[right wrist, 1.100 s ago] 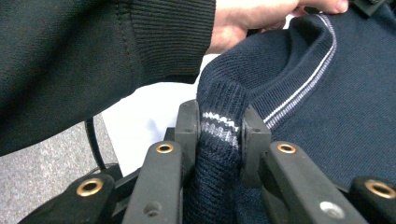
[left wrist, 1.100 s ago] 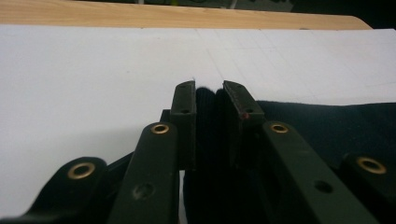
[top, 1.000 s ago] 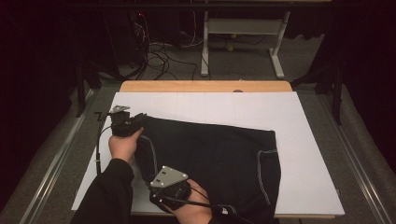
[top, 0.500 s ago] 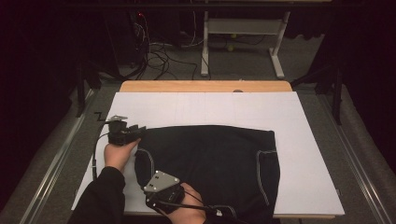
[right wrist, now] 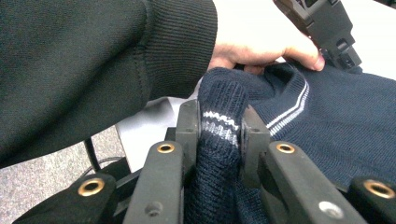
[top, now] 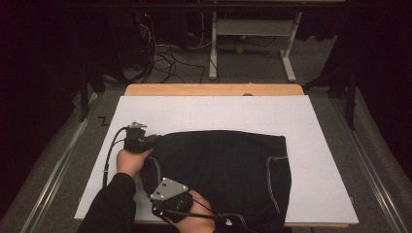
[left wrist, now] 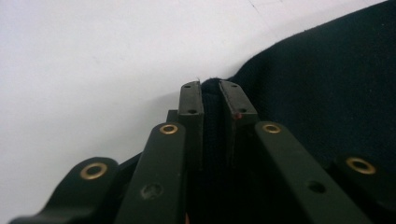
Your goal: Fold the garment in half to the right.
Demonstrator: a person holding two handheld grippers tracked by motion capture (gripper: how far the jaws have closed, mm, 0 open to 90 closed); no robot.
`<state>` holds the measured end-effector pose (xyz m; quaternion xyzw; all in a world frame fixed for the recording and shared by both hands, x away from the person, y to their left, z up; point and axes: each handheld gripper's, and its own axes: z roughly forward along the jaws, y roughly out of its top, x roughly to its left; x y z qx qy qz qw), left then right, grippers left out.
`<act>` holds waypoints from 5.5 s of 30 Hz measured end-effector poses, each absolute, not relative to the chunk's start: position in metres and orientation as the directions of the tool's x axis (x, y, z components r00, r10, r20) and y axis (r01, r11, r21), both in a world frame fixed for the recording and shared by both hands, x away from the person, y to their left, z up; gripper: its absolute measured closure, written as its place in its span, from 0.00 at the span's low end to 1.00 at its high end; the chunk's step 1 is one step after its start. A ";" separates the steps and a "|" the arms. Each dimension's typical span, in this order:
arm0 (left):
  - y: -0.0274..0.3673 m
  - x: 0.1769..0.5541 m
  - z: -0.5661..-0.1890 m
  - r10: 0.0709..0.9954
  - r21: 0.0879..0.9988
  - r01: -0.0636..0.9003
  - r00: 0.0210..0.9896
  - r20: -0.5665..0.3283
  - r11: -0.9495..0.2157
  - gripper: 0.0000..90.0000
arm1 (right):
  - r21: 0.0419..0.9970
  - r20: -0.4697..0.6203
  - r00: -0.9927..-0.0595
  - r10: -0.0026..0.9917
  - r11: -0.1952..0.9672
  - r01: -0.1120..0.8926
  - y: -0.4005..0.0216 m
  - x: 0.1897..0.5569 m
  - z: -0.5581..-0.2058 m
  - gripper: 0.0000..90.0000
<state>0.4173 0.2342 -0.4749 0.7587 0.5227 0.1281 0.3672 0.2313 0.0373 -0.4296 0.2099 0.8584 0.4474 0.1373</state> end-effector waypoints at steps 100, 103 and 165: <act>0.012 0.439 -0.385 0.846 0.747 0.592 0.527 -0.077 -0.301 0.84 | 0.923 -0.013 -0.699 0.715 0.277 0.266 -0.154 0.199 -0.430 0.83; 0.006 0.440 -0.391 0.842 0.738 0.599 0.533 -0.079 -0.310 0.84 | 0.920 -0.015 -0.689 0.724 0.281 0.274 -0.160 0.197 -0.434 0.83; 0.118 0.384 -0.415 0.784 0.842 0.498 0.600 -0.159 -0.210 0.20 | 0.914 0.000 -0.651 0.759 0.263 0.307 -0.194 0.191 -0.440 0.59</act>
